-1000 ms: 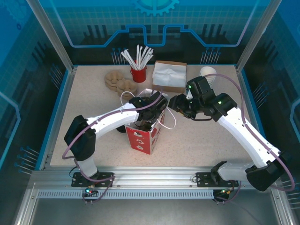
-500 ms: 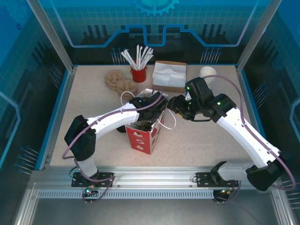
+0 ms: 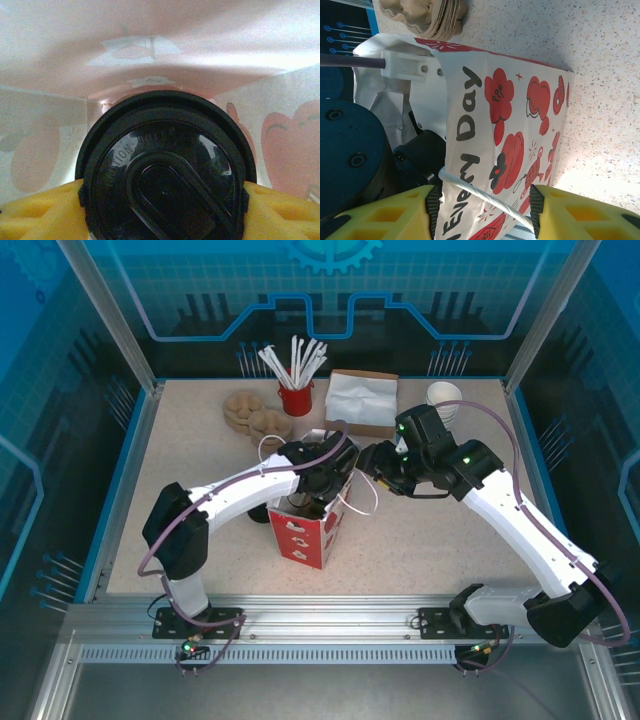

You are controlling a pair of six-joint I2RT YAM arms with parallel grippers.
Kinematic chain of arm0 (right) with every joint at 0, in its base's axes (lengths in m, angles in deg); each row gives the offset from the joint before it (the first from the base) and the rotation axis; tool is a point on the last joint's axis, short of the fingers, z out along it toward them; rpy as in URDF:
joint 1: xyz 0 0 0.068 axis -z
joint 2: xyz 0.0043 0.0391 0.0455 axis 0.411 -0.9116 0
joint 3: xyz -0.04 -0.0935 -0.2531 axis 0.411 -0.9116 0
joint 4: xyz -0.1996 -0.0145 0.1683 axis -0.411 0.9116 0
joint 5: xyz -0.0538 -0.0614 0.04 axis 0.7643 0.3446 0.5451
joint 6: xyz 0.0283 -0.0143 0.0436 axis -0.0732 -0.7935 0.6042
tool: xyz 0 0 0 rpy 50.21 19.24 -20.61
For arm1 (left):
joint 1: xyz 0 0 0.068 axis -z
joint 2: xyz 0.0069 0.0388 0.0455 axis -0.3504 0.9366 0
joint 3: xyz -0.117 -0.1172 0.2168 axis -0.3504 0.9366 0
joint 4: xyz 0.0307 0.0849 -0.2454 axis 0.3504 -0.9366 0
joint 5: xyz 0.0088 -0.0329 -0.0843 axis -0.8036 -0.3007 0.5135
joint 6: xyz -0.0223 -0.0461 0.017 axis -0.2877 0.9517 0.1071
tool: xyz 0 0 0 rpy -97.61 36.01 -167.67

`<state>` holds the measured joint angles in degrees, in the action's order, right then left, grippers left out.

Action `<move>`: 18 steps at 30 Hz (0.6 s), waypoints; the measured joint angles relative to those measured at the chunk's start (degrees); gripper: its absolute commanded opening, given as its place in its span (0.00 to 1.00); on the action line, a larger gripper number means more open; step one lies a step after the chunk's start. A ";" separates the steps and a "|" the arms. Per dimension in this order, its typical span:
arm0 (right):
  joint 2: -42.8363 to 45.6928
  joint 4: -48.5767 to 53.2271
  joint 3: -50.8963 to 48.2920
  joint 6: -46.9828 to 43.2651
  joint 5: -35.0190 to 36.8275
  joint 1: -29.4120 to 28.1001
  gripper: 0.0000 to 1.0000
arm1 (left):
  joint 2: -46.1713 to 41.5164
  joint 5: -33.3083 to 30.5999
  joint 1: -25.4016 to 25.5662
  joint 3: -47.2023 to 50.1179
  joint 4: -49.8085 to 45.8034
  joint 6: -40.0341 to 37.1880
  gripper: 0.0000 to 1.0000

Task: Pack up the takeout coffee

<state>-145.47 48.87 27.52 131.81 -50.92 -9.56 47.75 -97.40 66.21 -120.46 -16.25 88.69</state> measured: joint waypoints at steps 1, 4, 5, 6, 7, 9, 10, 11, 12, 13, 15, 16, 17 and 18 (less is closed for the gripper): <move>-0.04 -0.15 0.00 0.15 0.11 0.00 0.54 | 0.22 0.17 -0.09 -0.50 -0.63 0.02 0.73; -0.17 -0.44 0.00 0.37 0.31 0.00 0.54 | 0.70 0.79 -0.24 -1.79 -2.45 0.24 0.74; -0.31 -0.57 0.02 0.39 0.44 0.00 0.54 | 0.90 0.96 -0.28 -2.29 -3.15 0.35 0.75; -0.44 -0.59 0.07 0.50 0.46 0.00 0.54 | 1.03 1.03 -0.33 -2.67 -3.72 0.46 0.75; -0.59 -0.63 0.11 0.52 0.46 0.00 0.55 | 1.16 1.20 -0.39 -3.13 -4.44 0.70 0.75; -0.85 -0.79 0.28 0.52 0.46 -0.02 0.55 | 1.27 1.46 -0.48 -4.00 -5.75 0.92 0.76; -1.03 -0.81 0.46 0.52 0.44 -0.04 0.55 | 1.27 1.57 -0.50 -4.44 -6.47 1.09 0.76; -1.16 -0.92 0.63 0.52 0.46 -0.07 0.55 | 1.27 1.57 -0.57 -4.87 -7.15 1.18 0.76; -1.25 -0.96 0.83 0.52 0.50 -0.20 0.55 | 1.27 1.60 -0.63 -5.29 -7.76 1.25 0.76; -1.36 -1.01 1.05 0.52 0.63 -0.28 0.55 | 1.27 1.60 -0.72 -5.68 -8.35 1.27 0.77; -1.57 -0.98 1.53 0.52 0.63 -0.37 0.56 | 1.27 1.60 -0.85 -6.54 -9.57 1.27 0.77; -1.66 -1.01 1.75 0.52 0.66 -0.42 0.56 | 1.27 1.60 -0.94 -6.97 -10.10 1.29 0.77; -1.75 -1.07 1.88 0.52 0.66 -0.50 0.56 | 1.27 1.60 -0.96 -7.41 -10.60 1.29 0.78; -1.79 -1.09 1.97 0.52 0.66 -0.61 0.56 | 1.27 1.60 -0.98 -7.72 -10.88 1.29 0.78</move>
<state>-147.27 47.77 29.49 132.34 -50.26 -10.17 49.02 -95.80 65.22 -128.18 -27.14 89.98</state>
